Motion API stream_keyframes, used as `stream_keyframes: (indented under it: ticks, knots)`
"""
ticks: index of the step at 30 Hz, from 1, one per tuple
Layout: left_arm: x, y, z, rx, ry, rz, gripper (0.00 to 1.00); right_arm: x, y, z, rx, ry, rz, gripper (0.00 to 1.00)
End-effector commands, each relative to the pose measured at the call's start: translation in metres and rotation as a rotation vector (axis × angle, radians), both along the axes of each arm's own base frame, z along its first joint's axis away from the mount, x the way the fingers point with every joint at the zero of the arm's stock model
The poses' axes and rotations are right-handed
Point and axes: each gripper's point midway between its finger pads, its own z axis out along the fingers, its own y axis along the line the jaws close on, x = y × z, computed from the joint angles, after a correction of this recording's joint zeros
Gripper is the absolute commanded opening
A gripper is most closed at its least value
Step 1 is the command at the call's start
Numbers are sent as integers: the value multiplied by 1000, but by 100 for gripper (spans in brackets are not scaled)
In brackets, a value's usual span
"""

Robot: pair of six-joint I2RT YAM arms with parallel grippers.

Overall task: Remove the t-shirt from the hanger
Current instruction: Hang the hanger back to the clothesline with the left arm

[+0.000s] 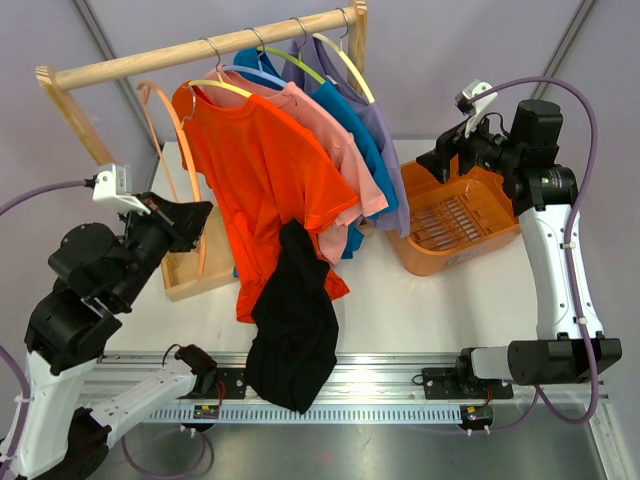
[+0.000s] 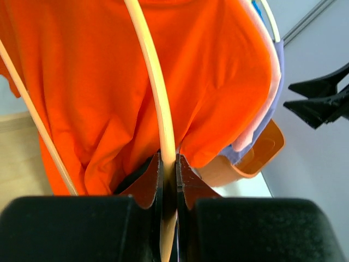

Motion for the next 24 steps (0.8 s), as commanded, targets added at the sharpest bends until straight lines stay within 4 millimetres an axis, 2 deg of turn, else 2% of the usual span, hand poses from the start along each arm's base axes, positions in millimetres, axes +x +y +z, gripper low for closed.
stream_keyframes:
  ticks: [1,5,8,12,15,17,19,20,21,22,23,24]
  knots:
    - [6,10,62,-99,-190,64,0,-7,2,19,25,-59,16,83]
    - [4,18,88,-155,-282,93,0,-9,3,18,32,-56,22,84]
    - [5,16,98,-172,-300,87,0,-10,5,19,37,-58,32,84]
    - [15,3,94,-157,-264,61,0,-12,7,23,46,-66,42,84]
    - [20,6,95,-150,-259,82,0,-14,8,23,49,-67,45,84]
    - [28,7,93,-133,-246,103,0,-17,8,24,57,-65,47,84]
    - [35,-3,88,-140,-224,61,0,-19,9,24,61,-64,51,84]
    - [46,1,85,-142,-217,86,0,-21,9,25,60,-66,51,84]
    - [50,-11,78,-166,-190,17,0,-22,9,25,58,-68,53,84]
    - [54,-10,76,-184,-186,9,0,-23,8,26,56,-74,48,84]
    - [63,4,82,-202,-220,44,0,-24,8,26,52,-75,47,84]
    - [62,-3,80,-245,-207,-16,0,-25,7,25,51,-73,46,84]
